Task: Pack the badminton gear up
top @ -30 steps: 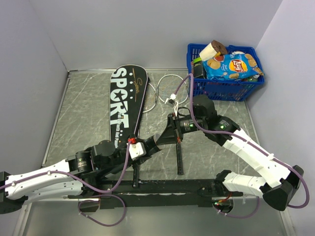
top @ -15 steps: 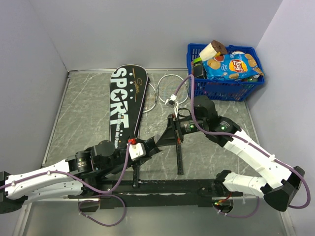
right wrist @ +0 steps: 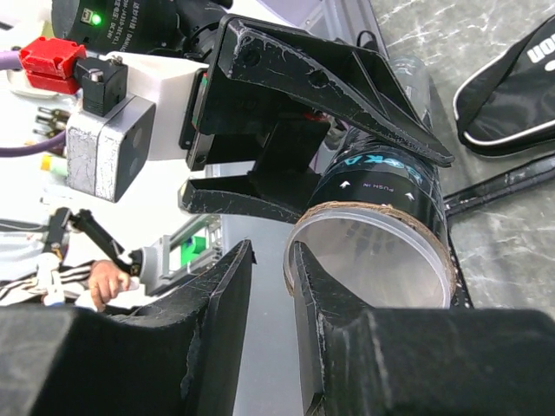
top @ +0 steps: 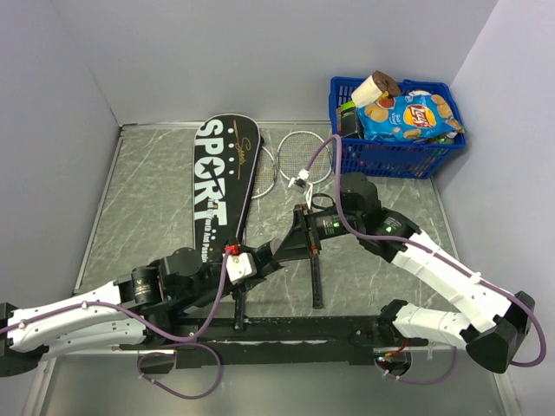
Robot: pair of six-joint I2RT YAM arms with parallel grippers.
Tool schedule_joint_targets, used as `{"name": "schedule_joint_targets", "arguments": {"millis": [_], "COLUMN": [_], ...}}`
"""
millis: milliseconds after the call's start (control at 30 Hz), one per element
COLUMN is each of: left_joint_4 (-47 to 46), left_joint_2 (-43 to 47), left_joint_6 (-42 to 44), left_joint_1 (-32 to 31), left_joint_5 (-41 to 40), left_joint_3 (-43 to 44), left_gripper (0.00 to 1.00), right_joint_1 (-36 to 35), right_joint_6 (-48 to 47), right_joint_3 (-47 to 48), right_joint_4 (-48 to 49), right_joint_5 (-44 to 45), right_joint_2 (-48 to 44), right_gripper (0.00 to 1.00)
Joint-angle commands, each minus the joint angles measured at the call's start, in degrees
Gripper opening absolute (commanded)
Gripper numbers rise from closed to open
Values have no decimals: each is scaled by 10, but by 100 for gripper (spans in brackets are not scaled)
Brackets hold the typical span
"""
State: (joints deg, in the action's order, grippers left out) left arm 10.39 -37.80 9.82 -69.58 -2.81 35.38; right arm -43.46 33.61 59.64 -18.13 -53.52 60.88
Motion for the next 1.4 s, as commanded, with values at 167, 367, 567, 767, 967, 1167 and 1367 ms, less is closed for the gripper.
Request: {"name": "schedule_joint_targets", "arguments": {"millis": [167,367,567,767,967,1167,1367], "left_joint_4": [-37,-37,-38,-40,-45,-54,-58], "left_joint_2": [0,4,11,19,32,52,56], "left_joint_6": [-6,-7,-8,-9,-9,-11,-14], "left_joint_1": [0,0,0,0,0,0,0], "left_joint_5": [4,8,14,18,21,23,23], "left_joint_3": [26,26,27,26,25,20,20], "left_gripper": [1,1,1,1,1,1,1], "right_joint_1": [-22,-21,-9,15,29,36,43], "right_joint_6": [56,70,106,150,177,199,220], "right_joint_3": [-13,-11,-17,-57,-92,-132,-175], "right_joint_4": [109,150,220,294,332,380,412], "right_joint_5": [-10,34,43,54,59,67,71], "right_joint_2": [20,48,83,97,115,115,103], "right_gripper": [34,35,36,37,41,41,42]}}
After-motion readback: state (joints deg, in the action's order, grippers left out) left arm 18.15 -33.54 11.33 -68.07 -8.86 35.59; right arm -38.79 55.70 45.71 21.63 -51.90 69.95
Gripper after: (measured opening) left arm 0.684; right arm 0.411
